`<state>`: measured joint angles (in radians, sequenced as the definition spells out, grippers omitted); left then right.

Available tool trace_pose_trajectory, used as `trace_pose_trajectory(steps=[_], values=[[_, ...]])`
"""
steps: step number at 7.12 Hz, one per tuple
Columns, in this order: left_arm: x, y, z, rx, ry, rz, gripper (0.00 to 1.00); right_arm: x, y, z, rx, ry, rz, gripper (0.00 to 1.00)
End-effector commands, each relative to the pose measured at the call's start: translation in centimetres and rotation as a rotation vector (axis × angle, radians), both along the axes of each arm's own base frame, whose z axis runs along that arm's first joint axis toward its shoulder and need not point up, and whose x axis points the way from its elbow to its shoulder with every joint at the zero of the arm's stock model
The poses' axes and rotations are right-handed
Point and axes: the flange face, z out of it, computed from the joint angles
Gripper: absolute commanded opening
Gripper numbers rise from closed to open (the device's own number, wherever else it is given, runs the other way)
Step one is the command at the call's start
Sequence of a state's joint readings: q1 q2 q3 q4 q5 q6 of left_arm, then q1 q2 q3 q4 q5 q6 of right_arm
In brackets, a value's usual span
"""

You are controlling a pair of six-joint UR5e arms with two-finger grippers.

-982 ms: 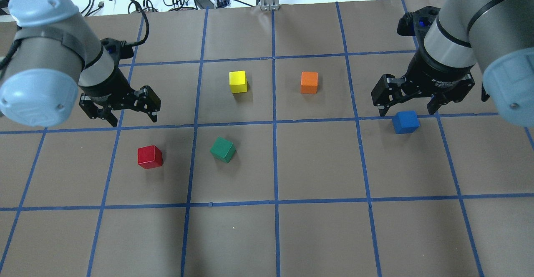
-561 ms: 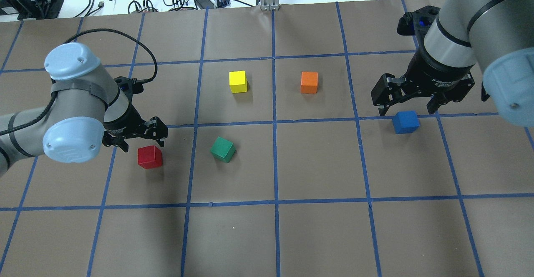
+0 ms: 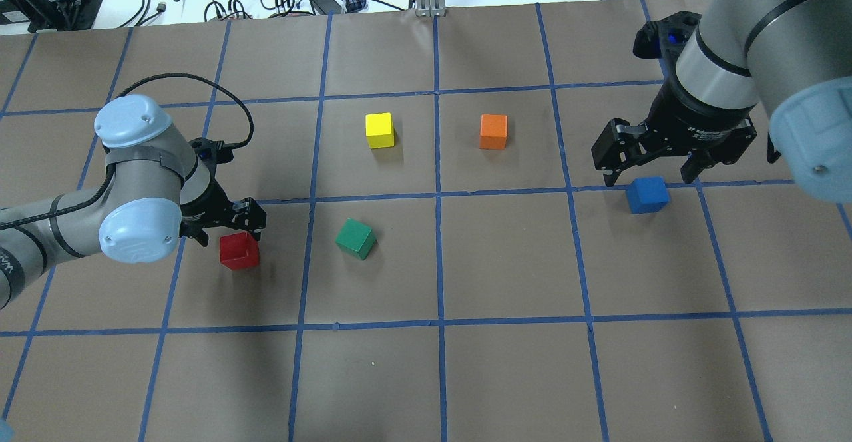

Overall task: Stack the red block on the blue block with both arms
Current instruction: 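Lift the red cube with the left gripper and carry it toward the table center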

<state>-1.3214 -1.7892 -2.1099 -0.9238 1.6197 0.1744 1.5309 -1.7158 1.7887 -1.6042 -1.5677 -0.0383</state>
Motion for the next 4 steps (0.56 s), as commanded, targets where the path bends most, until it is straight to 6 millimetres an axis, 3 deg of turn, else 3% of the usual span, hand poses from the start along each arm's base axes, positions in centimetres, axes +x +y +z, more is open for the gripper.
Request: trace_pose_trajectory(steps=[1,3,4], values=[[1.30,0.13,-1.94,0.021,0.004,0.003,0.74,-0.01,0.12,-0.06,0.002,0.001,0.000,1.00],[1.18,0.16,-2.13,0.023,0.007,0.002,0.30,-0.01,0.12,-0.06,0.002,0.001,0.000,1.00],[1.11,0.04,-1.96,0.018,0.009,0.001,0.01,-0.03,0.13,-0.08,0.004,0.003,0.000,1.00]])
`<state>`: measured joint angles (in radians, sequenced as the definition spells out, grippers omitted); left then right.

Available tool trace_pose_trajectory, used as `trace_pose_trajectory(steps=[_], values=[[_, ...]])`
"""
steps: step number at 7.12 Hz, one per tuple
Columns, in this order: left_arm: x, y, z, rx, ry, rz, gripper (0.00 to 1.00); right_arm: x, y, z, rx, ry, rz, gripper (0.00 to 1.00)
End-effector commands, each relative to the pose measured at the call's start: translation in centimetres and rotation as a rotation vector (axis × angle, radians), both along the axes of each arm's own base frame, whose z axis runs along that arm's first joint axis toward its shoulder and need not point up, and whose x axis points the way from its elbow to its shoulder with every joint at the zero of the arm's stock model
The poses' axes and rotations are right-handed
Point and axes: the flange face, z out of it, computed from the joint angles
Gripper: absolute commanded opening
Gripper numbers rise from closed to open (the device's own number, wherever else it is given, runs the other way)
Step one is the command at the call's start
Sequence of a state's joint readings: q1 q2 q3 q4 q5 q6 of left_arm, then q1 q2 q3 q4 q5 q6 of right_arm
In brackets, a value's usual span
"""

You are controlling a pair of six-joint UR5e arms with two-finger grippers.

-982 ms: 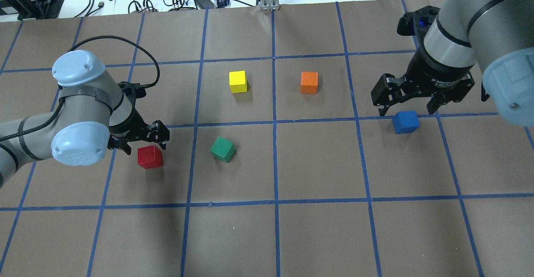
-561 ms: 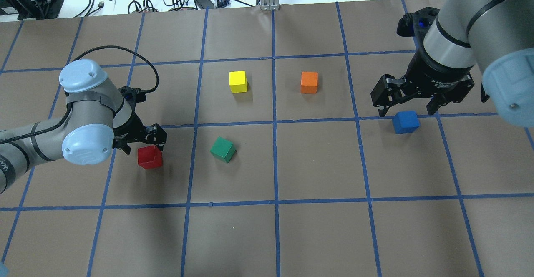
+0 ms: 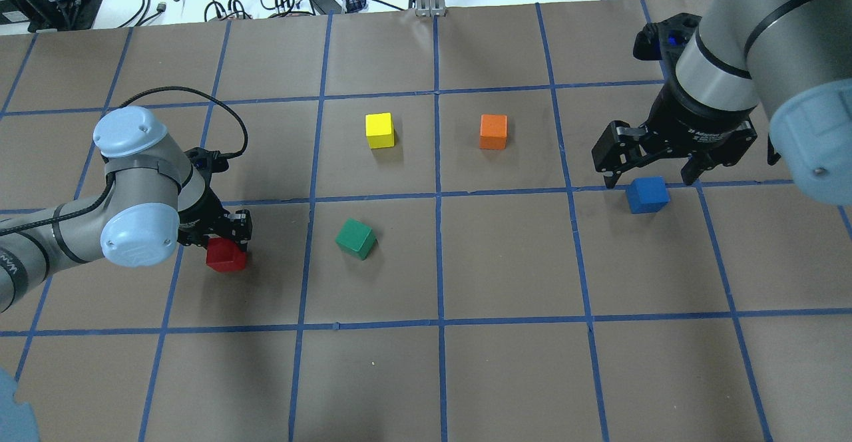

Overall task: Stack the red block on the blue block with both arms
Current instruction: 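Lift the red cube with the left gripper and carry it toward the table center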

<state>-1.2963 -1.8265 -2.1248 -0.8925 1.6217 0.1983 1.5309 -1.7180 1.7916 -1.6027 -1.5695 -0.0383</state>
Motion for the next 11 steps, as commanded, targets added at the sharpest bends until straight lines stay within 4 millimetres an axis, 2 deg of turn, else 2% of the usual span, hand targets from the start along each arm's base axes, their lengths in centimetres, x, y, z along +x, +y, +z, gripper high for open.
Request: trace_pose_trajectory(steps=[1,2,5,7,8,9,11], values=[[-0.5,-0.1,1.0,-0.017,-0.001,-0.011,0.00,0.0,0.0,0.0,0.003,0.001,0.000,1.00],[-1.3,-0.5,2.0,-0.048,0.034,-0.014,0.00,0.0,0.0,0.0,0.001,0.001,0.000,1.00],[-8.4,-4.5,6.5,-0.129,0.037,-0.149,0.00,0.0,0.0,0.1,-0.002,0.003,0.000,1.00],[-17.4,-7.6,11.0,-0.214,0.036,-0.113,0.00,0.0,-0.1,0.1,-0.008,0.005,0.000,1.00],[-22.0,-8.7,12.0,-0.192,0.042,-0.091,0.00,-0.1,-0.1,0.1,-0.008,0.006,0.000,1.00],[-25.9,-9.4,11.3,-0.185,0.045,-0.102,0.00,-0.2,-0.2,0.2,-0.009,0.011,0.000,1.00],[-31.9,-9.0,7.3,-0.141,0.047,-0.115,0.00,-0.3,-0.3,0.1,-0.010,0.014,-0.001,1.00]])
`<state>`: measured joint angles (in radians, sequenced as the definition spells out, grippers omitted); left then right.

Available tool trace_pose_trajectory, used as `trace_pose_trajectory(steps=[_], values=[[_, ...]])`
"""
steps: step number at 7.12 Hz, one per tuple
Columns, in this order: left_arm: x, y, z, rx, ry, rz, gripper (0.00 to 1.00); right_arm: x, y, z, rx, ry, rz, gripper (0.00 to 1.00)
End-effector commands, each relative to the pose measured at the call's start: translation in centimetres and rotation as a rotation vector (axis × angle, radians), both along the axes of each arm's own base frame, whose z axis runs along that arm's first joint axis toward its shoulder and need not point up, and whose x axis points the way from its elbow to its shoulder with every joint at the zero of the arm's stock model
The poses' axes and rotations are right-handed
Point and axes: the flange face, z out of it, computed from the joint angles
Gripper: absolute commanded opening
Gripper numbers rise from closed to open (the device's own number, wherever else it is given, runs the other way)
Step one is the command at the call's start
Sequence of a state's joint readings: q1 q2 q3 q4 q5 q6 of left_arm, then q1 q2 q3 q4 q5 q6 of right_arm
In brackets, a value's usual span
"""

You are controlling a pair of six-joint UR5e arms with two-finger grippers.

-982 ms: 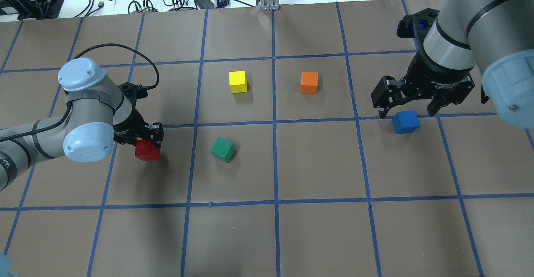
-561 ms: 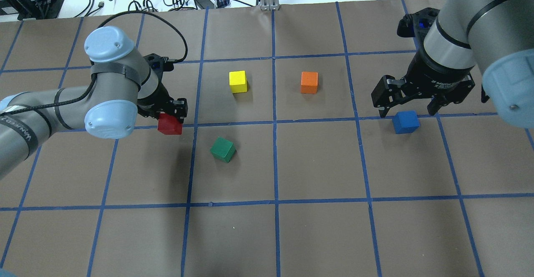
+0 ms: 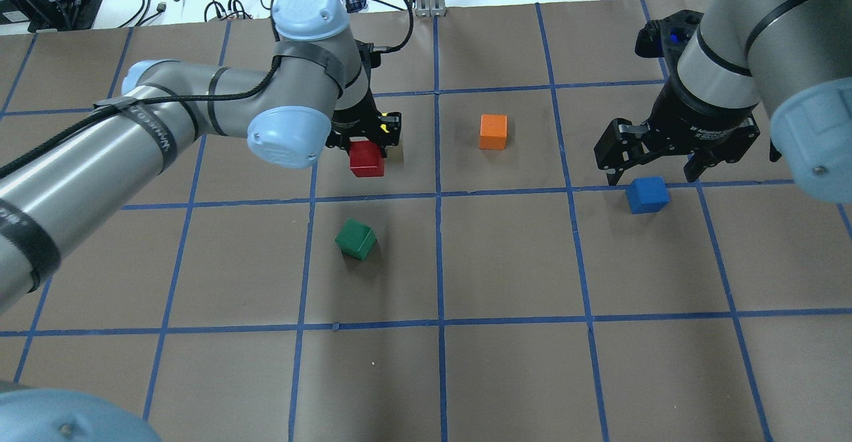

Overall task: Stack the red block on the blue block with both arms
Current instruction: 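Lift the red cube with the left gripper and carry it toward the table center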

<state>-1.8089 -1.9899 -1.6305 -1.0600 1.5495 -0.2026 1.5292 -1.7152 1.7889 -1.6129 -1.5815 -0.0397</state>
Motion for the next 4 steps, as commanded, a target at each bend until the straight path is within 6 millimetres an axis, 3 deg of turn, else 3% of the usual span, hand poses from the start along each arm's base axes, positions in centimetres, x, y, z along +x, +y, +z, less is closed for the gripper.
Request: trace_pose_trajectory(steps=[1,3,4], values=[[-5.6,0.1,-3.2,0.032,-0.003,-0.032,0.00,-0.2,-0.1,-0.1,-0.001,0.003,-0.001,1.00],[-9.0,0.8,-6.0,0.036,-0.007,-0.076,0.00,-0.4,-0.3,-0.1,-0.002,0.003,0.002,1.00],[-9.8,1.4,-8.1,0.051,-0.014,-0.090,0.04,-0.4,-0.4,-0.2,-0.002,0.005,-0.001,1.00]])
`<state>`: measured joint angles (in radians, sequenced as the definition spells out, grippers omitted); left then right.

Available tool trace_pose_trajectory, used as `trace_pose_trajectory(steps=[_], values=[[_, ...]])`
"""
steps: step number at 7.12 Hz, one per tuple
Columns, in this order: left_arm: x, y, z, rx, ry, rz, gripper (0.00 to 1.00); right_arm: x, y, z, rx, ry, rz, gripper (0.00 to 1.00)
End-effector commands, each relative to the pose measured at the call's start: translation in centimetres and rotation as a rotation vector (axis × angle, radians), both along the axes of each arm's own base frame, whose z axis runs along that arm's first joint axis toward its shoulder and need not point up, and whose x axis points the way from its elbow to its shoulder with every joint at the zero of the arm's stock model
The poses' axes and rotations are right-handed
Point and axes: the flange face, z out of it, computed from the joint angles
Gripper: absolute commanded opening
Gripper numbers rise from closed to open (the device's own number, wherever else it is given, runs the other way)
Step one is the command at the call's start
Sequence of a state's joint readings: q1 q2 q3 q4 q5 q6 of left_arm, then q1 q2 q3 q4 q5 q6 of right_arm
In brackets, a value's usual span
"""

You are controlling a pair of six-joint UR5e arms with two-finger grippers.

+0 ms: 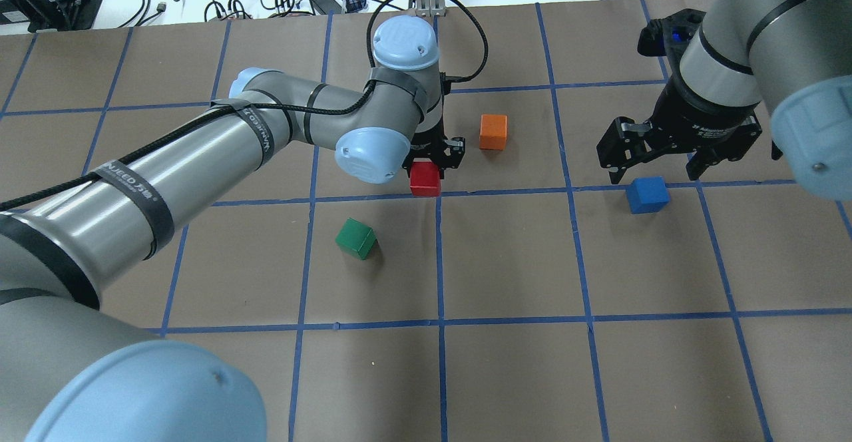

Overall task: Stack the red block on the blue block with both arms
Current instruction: 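Set the red cube down mid-table, open the left gripper and withdraw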

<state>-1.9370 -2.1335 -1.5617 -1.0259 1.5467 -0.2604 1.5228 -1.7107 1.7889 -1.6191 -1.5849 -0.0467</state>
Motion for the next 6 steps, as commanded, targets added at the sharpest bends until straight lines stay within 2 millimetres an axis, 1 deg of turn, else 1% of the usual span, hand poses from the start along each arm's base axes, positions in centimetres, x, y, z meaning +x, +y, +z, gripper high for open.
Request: trace_pose_trajectory(steps=[1,2,3,4,5,6], values=[[-1.6,0.7,-3.1,0.009,-0.011,-0.022,0.46,-0.1,-0.1,0.0,-0.001,0.001,-0.008,1.00],[-1.9,0.4,-3.7,-0.015,0.000,0.009,0.80,-0.1,-0.1,0.1,-0.004,0.003,-0.009,1.00],[-2.2,-0.3,-3.2,-0.046,0.024,-0.005,1.00,0.0,-0.1,0.0,-0.003,-0.003,-0.011,1.00],[-1.7,-0.7,-1.0,-0.079,0.033,0.003,1.00,0.0,-0.3,-0.5,0.006,-0.008,-0.010,1.00],[-1.2,-1.1,1.8,-0.113,0.041,0.009,1.00,-0.1,-0.5,-0.4,0.000,-0.008,-0.013,1.00],[0.7,-1.2,5.8,-0.107,0.035,0.028,1.00,-0.1,-0.7,-0.4,-0.007,-0.012,-0.013,1.00]])
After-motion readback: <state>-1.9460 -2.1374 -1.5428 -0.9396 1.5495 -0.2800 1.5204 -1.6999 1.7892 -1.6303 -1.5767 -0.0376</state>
